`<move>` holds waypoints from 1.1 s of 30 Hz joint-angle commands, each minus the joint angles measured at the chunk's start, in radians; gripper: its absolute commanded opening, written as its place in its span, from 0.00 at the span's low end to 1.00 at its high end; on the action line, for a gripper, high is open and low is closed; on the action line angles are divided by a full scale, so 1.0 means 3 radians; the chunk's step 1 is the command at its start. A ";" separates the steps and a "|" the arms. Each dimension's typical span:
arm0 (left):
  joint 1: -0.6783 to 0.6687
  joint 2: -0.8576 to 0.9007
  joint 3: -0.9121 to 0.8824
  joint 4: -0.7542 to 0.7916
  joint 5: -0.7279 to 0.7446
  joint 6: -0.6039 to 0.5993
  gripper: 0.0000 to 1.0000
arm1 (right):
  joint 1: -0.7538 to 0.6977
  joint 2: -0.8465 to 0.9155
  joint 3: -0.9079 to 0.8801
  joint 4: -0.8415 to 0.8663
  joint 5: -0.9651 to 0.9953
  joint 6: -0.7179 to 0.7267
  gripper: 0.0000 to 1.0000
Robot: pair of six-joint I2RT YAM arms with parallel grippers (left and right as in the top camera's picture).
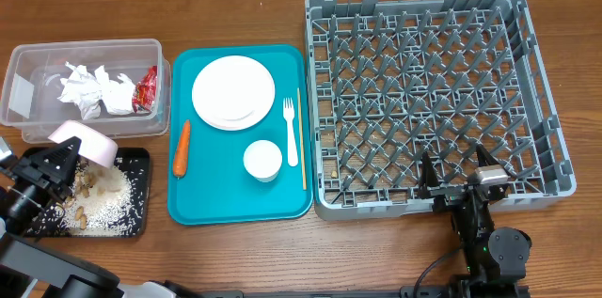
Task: Sort waste into correct bins and load items into the dishwasher
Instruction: 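Tip the bowl with the left gripper to dump rice onto the black tray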
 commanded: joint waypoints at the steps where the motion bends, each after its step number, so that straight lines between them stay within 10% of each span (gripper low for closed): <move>1: 0.0043 -0.0078 -0.0014 -0.0141 0.0116 0.0220 0.04 | -0.0011 -0.0034 -0.0036 0.0015 0.0010 0.0009 1.00; 12: 0.0264 -0.0078 -0.0014 -0.0707 0.0210 0.1035 0.04 | -0.0011 -0.0033 -0.0036 0.0014 0.0010 0.0010 1.00; 33: -0.0051 -0.0075 -0.0013 -0.0579 0.0090 0.1077 0.04 | -0.0011 -0.0033 -0.0036 0.0015 0.0011 0.0010 1.00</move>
